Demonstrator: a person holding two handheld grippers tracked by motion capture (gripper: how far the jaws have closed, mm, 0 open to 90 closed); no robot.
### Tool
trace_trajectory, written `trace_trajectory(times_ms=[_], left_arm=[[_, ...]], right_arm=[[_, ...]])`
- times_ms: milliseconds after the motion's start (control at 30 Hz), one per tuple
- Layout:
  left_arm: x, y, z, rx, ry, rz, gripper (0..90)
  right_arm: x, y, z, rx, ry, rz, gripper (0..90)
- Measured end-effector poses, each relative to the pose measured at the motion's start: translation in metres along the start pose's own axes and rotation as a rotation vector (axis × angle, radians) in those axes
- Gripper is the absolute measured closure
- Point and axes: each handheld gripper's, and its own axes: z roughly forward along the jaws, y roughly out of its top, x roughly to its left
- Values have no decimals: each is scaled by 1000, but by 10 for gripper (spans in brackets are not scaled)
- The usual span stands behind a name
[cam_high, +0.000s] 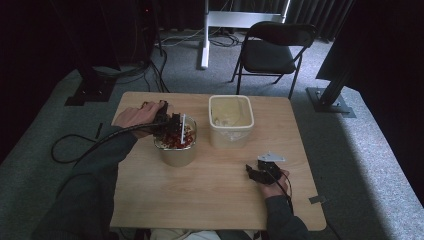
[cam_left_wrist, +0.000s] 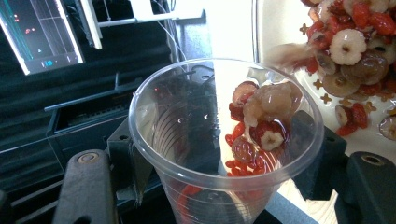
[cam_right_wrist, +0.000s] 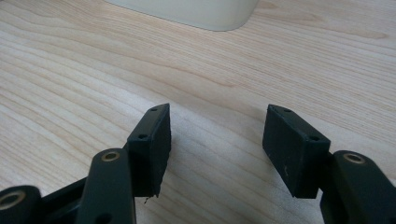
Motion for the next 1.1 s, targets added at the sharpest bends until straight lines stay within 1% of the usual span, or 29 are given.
trace_trajectory(times_ms=[100, 200, 300, 333, 400, 600, 767, 933, 1000, 1033, 1067, 1100], left_arm=[[0, -1, 0, 5, 2, 7, 336], [0, -2, 0, 6, 2, 2, 336], [-1, -2, 0, 8, 3, 4, 336], [0, -2, 0, 12, 5, 11, 336], [-1, -3, 0, 13, 4, 6, 335], [-1, -2, 1, 19, 4, 22, 335], [0, 0, 0, 30, 12, 39, 335], [0, 4, -3, 17, 14, 50, 335], [0, 3, -2, 23, 11, 51, 336], [0, -3, 6, 53, 6, 43, 335], [0, -3, 6, 53, 6, 43, 336], [-1, -5, 8, 69, 2, 49, 335]], right_arm=[[0, 0, 0, 0, 0, 1, 414], [0, 0, 0, 0, 0, 1, 414], [0, 0, 0, 0, 1, 1, 414], [0, 0, 0, 0, 0, 1, 413], [0, 0, 0, 0, 0, 1, 413], [0, 0, 0, 0, 0, 0, 414], [0, 0, 0, 0, 0, 0, 414], [0, 0, 0, 1, 0, 1, 414], [0, 0, 0, 1, 0, 1, 414], [0, 0, 0, 1, 0, 1, 413], [0, 0, 0, 1, 0, 1, 413], [0, 0, 0, 0, 0, 0, 413]])
